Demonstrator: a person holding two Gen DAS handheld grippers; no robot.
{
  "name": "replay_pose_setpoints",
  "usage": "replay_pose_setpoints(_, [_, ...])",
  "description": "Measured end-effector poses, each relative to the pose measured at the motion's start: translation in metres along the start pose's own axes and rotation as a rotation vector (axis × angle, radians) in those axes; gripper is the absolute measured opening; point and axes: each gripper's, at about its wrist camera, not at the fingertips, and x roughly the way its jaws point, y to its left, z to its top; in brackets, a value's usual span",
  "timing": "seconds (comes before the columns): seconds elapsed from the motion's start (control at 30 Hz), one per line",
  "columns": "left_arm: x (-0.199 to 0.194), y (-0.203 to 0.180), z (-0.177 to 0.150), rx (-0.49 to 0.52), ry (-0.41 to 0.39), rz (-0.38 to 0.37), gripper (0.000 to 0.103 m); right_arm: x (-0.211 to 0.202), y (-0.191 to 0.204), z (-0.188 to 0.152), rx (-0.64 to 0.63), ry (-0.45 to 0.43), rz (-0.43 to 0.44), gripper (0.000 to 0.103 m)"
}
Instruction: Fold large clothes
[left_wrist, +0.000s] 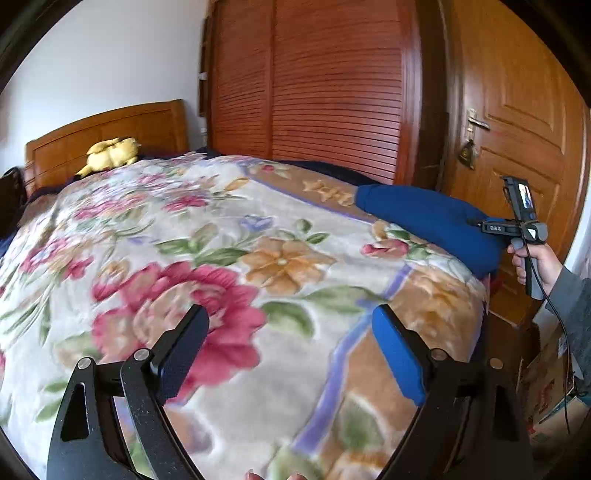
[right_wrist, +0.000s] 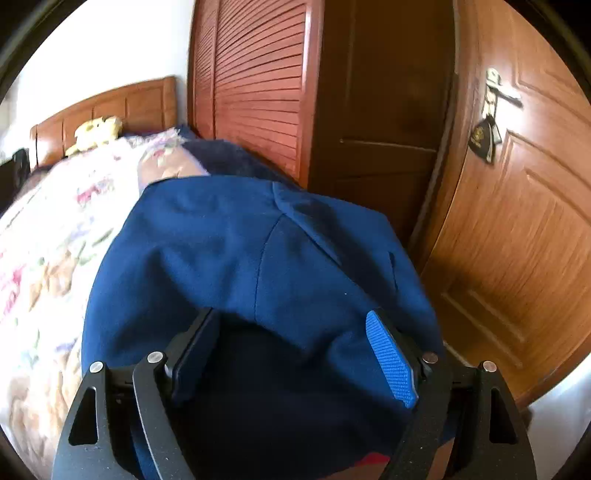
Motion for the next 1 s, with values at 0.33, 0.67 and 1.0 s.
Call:
replay_pose_setpoints(0.33, [-0.037,0.049,-0.031,-0.058,-0.013,0.111,0.09,-0.062,0.052,0.01,-0.079,-0.079,-0.054,0.083])
replay_pose_setpoints(0.67, [-0.063,0.104,-0.061,-0.134,-0.016,0.24,0.09,-0.133,0.195,-0.029,-0.224,-0.148,0.289,0.083])
replay_pose_setpoints(1.0, [-0.104,0.161,-0.083,-0.184,-0.033,0.463,0.09,-0.18,0.338,-0.066,-0.27,-0.147,0.608,0.083])
